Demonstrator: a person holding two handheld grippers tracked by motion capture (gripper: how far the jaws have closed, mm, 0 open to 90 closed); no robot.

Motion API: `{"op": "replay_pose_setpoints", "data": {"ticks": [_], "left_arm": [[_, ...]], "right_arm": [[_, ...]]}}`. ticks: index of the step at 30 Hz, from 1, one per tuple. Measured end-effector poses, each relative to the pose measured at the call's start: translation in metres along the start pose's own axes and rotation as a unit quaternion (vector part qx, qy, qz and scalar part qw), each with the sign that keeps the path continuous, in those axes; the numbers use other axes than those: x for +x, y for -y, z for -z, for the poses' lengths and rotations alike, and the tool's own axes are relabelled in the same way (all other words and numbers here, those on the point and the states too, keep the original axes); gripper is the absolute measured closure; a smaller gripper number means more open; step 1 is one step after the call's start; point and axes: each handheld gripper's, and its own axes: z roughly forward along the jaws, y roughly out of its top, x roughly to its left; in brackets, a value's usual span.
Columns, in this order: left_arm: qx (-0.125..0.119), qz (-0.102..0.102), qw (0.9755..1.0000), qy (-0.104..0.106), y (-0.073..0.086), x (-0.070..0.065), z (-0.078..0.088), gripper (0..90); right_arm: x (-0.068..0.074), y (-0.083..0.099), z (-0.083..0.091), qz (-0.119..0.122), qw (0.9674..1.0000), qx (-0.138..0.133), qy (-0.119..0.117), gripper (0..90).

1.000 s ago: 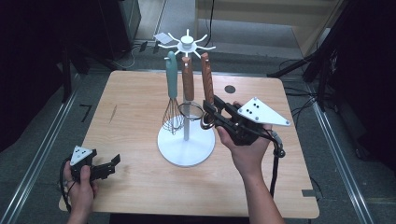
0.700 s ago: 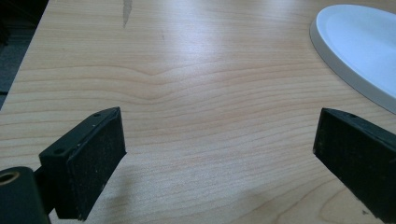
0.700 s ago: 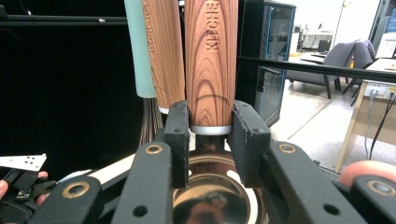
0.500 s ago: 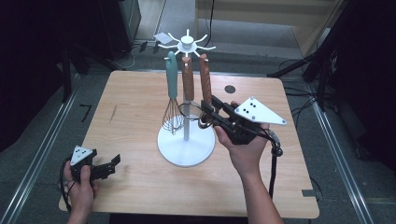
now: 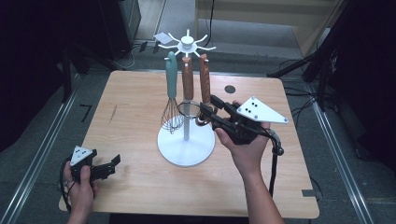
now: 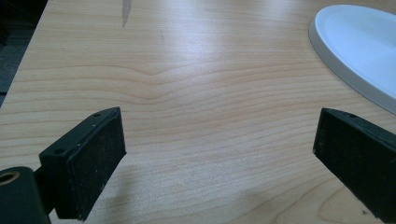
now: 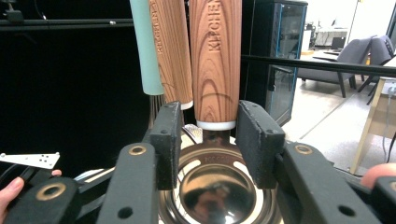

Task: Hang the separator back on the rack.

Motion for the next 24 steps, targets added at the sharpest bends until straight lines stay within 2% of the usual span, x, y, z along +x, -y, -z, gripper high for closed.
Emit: {"op": "replay_pose_setpoints", "data": {"ticks": [12, 19, 24], "left_arm": [[0.000, 0.001, 1.0000, 0.001, 0.000, 0.000, 0.000, 2.8], [0.000, 0.000, 1.0000, 0.001, 0.000, 0.000, 0.000, 2.8], [-0.001, 0.001, 1.0000, 0.002, 0.000, 0.000, 0.000, 2.8]], "right_arm": [[-0.010, 0.014, 0.010, -0.010, 0.9998, 0.009, 0.015, 52.7], [-0.018, 0.027, 0.018, -0.021, 0.9994, 0.017, 0.023, 50.2], [-0.024, 0.039, 0.024, -0.026, 0.9986, 0.026, 0.037, 47.7]]}}
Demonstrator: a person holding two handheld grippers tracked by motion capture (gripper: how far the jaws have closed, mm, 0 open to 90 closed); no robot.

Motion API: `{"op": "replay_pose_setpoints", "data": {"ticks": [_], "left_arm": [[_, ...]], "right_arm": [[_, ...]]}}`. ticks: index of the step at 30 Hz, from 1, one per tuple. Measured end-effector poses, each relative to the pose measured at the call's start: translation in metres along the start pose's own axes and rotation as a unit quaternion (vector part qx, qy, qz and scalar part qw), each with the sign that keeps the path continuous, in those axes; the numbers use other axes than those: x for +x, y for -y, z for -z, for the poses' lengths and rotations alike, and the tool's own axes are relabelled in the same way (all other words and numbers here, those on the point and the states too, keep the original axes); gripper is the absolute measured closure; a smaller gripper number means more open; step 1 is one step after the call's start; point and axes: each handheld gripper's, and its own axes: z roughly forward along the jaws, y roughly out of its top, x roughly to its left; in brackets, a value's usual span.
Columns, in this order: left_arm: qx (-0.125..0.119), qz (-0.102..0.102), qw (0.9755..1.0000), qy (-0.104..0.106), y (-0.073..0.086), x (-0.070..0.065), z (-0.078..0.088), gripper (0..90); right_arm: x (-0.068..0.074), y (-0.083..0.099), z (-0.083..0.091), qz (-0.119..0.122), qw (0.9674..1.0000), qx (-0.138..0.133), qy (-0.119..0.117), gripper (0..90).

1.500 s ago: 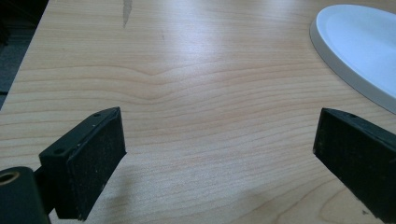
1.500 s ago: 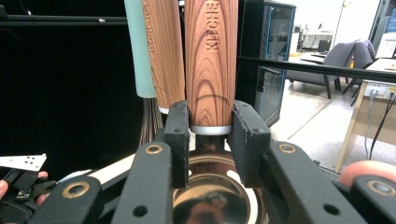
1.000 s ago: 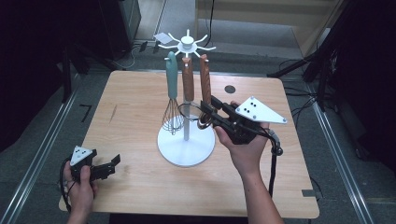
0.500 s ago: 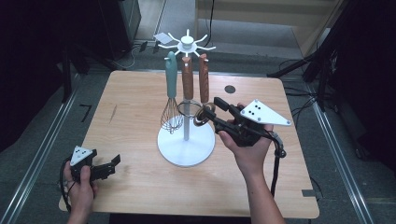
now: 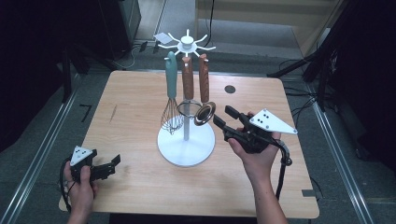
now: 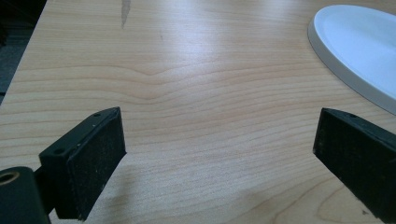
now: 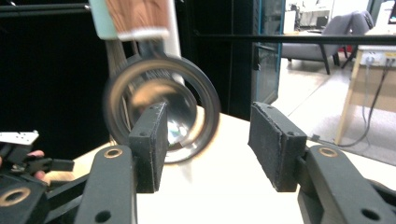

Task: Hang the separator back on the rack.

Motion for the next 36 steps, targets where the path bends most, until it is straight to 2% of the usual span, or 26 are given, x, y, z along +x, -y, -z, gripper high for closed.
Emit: {"op": "replay_pose_setpoints", "data": {"ticks": [15, 36], "left_arm": [[-0.001, 0.000, 1.0000, 0.000, 0.000, 0.000, 0.000, 2.8], [0.000, 0.000, 1.0000, -0.001, 0.000, 0.000, 0.000, 2.8]], "right_arm": [[-0.014, 0.033, 0.008, -0.009, 0.9986, 0.029, 0.042, 37.3], [-0.029, 0.073, 0.013, -0.025, 0.9955, 0.057, 0.071, 28.6]]}}
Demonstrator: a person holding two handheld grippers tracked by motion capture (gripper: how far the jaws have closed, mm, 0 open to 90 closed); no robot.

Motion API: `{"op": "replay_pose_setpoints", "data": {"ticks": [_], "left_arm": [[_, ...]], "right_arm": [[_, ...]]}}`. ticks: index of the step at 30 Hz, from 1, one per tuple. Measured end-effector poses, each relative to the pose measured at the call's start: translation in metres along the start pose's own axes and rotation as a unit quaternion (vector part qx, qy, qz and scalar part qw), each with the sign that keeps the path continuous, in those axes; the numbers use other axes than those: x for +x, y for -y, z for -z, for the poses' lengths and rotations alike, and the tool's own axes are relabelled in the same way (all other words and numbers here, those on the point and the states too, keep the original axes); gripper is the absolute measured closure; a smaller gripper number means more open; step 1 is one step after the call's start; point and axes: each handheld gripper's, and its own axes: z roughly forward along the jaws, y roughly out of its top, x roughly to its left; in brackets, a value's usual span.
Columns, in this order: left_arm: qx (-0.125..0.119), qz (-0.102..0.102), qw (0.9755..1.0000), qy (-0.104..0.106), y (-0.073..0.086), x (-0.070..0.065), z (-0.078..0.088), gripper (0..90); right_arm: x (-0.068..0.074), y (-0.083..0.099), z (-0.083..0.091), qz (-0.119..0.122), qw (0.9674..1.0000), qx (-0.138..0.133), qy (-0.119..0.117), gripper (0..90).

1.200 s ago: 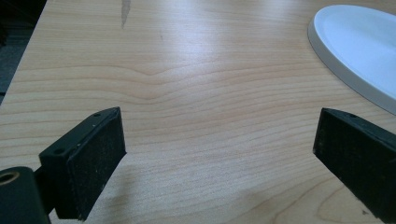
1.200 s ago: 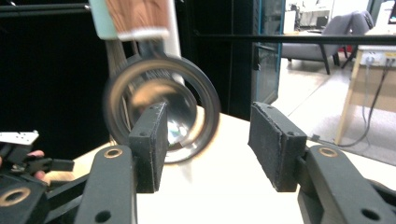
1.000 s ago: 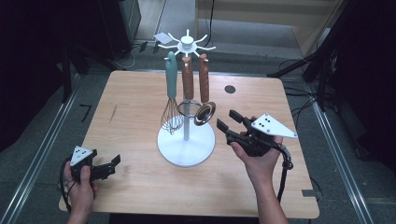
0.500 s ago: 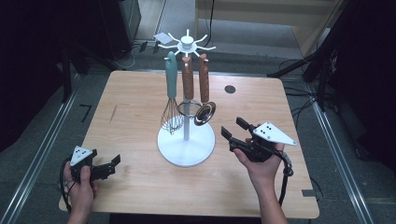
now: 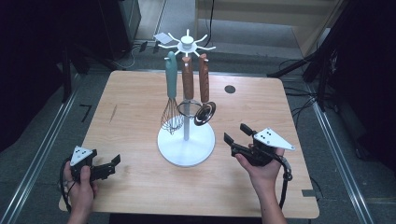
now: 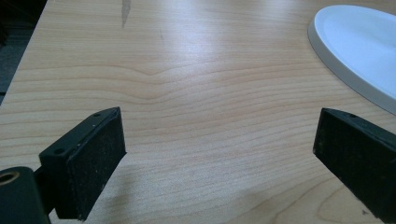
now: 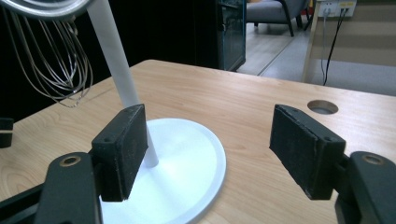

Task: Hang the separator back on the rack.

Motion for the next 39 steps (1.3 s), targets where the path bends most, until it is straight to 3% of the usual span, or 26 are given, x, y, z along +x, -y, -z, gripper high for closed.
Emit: {"op": "replay_pose_setpoints", "data": {"ticks": [20, 39], "left_arm": [[0.000, 0.001, 1.0000, 0.000, 0.000, 0.000, 0.000, 2.8], [0.000, 0.000, 1.0000, -0.001, 0.000, 0.000, 0.000, 2.8]], "right_arm": [[-0.023, 0.026, 0.008, -0.014, 0.9989, 0.025, 0.036, 29.5], [-0.046, 0.043, 0.026, -0.020, 0.9974, 0.031, 0.061, 27.0]]}}
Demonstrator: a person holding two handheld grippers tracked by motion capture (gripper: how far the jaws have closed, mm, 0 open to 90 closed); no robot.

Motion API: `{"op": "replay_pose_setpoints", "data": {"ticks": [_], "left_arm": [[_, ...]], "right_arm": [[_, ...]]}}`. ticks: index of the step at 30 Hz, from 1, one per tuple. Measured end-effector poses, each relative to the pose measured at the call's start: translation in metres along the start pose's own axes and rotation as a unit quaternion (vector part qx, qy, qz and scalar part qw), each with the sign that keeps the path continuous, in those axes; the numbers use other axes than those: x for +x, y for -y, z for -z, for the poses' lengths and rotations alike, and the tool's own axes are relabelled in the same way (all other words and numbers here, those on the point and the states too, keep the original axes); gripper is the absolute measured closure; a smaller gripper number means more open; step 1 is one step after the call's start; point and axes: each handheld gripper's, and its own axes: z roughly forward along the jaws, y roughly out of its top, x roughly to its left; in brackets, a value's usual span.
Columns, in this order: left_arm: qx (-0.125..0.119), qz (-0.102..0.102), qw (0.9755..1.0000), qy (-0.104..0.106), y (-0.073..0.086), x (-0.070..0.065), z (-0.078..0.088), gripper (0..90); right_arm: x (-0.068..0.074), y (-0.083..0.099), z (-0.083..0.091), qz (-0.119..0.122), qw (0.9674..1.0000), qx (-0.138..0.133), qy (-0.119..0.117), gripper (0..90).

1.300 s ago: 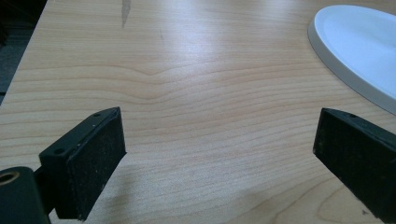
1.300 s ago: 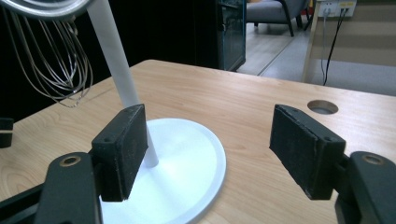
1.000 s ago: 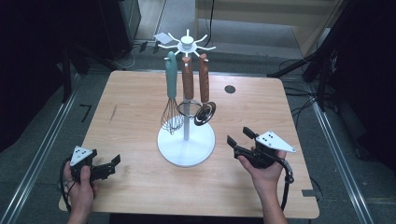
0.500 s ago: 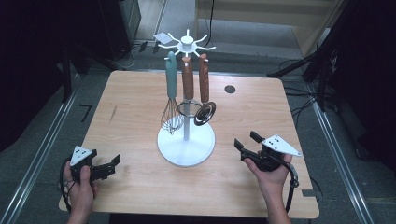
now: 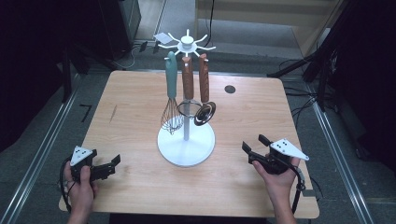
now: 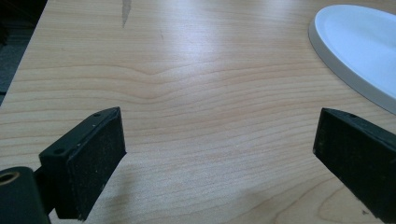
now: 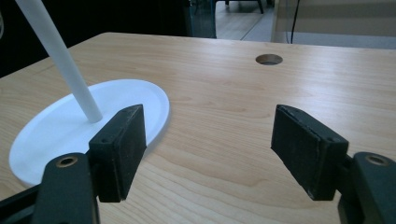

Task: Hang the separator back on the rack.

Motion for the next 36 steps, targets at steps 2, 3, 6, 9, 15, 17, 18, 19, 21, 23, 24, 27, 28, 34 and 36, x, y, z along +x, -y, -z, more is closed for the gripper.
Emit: {"op": "replay_pose_setpoints", "data": {"ticks": [2, 3, 6, 9, 15, 17, 18, 19, 21, 23, 24, 27, 28, 34, 36], "left_arm": [[0.000, 0.001, 1.0000, 0.000, 0.000, 0.000, 0.000, 2.8], [0.000, 0.000, 1.0000, 0.000, 0.000, 0.000, 0.000, 2.8], [0.000, 0.001, 1.0000, 0.000, 0.000, 0.000, 0.000, 2.8], [0.000, 0.001, 1.0000, 0.000, 0.000, 0.000, 0.000, 2.8], [0.000, 0.000, 1.0000, 0.000, 0.000, 0.000, 0.000, 2.8], [0.000, 0.000, 1.0000, -0.001, 0.000, 0.000, 0.000, 2.8], [0.001, -0.001, 1.0000, -0.002, 0.000, 0.000, 0.000, 2.8], [0.001, -0.001, 1.0000, -0.002, 0.000, 0.000, 0.000, 2.8], [0.001, 0.000, 1.0000, -0.002, 0.000, 0.000, 0.000, 2.8], [0.001, 0.000, 1.0000, -0.002, 0.000, 0.000, 0.000, 2.8], [0.001, 0.000, 1.0000, -0.002, 0.000, 0.000, 0.000, 2.8], [0.001, 0.000, 1.0000, -0.002, 0.000, 0.000, 0.000, 2.8], [0.001, 0.000, 1.0000, -0.002, 0.000, 0.000, 0.000, 2.8], [0.000, 0.000, 1.0000, -0.002, 0.000, 0.000, 0.000, 2.8], [0.000, 0.001, 1.0000, -0.003, 0.000, 0.000, 0.000, 2.8]], "right_arm": [[-0.003, 0.003, 0.001, -0.001, 1.0000, 0.003, 0.004, 26.5], [-0.004, 0.004, 0.001, -0.002, 1.0000, 0.003, 0.007, 26.0], [-0.010, 0.007, 0.003, -0.007, 0.9999, 0.004, 0.013, 25.5], [-0.015, 0.010, 0.006, -0.010, 0.9997, 0.007, 0.019, 25.1], [-0.027, 0.018, 0.013, -0.016, 0.9992, 0.013, 0.034, 24.9], [-0.032, 0.021, 0.015, -0.021, 0.9988, 0.015, 0.042, 24.1], [-0.033, 0.022, 0.016, -0.024, 0.9986, 0.017, 0.043, 24.0], [-0.036, 0.024, 0.017, -0.024, 0.9984, 0.017, 0.047, 23.9], [-0.040, 0.026, 0.019, -0.027, 0.9980, 0.020, 0.055, 23.8], [-0.044, 0.028, 0.021, -0.027, 0.9976, 0.022, 0.059, 23.7], [-0.045, 0.029, 0.022, -0.026, 0.9975, 0.022, 0.062, 23.7], [-0.052, 0.032, 0.026, -0.030, 0.9968, 0.026, 0.070, 23.7], [-0.053, 0.033, 0.028, -0.031, 0.9966, 0.026, 0.072, 23.7], [-0.062, 0.039, 0.038, -0.037, 0.9951, 0.027, 0.088, 22.7], [-0.065, 0.041, 0.042, -0.039, 0.9946, 0.028, 0.093, 22.4]]}}
